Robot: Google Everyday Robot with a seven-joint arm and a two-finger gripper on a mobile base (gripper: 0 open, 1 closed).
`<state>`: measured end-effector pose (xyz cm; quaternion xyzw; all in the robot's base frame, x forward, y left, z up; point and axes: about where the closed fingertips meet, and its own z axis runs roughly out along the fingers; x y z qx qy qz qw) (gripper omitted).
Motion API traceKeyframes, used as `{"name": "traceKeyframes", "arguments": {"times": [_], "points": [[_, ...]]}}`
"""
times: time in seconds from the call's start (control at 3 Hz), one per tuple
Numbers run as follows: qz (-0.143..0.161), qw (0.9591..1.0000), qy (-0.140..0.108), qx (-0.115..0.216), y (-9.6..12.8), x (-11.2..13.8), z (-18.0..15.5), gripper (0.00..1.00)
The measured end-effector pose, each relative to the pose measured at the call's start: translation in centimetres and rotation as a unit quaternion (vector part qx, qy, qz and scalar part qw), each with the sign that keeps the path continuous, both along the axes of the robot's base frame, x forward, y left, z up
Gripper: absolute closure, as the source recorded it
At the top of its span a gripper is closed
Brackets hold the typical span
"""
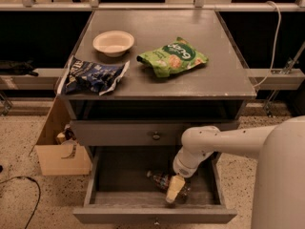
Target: Place water bottle into middle drawer
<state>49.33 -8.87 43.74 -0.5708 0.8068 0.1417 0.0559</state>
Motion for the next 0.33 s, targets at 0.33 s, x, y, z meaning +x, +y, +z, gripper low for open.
{"name": "traceKeyframes", "arguments": {"times": [0.33], "points": [[0.000,1.0000,0.000,0.000,0.00,0.00,0.00,0.00]]}}
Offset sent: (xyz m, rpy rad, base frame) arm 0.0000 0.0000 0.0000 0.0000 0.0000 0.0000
